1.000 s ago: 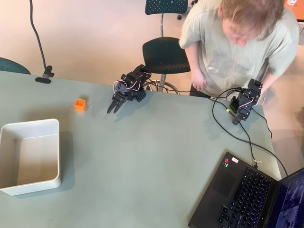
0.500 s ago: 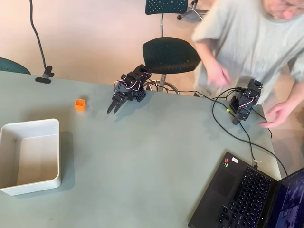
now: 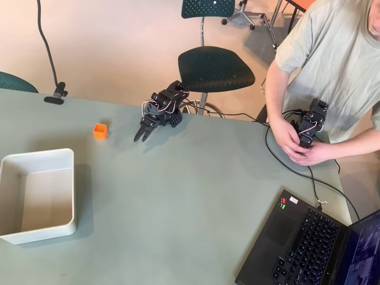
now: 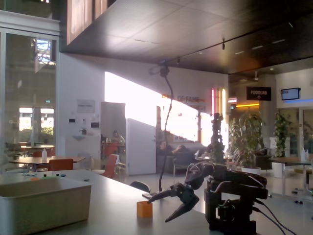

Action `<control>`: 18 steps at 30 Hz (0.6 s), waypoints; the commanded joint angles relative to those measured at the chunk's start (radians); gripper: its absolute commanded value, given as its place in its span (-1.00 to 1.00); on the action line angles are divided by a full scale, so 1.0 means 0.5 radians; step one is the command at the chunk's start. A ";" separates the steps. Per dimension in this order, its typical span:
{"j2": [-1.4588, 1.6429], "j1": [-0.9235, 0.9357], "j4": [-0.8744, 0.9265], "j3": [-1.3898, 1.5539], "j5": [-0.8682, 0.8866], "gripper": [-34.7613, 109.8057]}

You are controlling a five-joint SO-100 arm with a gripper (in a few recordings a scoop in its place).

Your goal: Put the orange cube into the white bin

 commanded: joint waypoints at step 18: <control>0.040 0.015 -0.025 -1.022 -0.006 0.15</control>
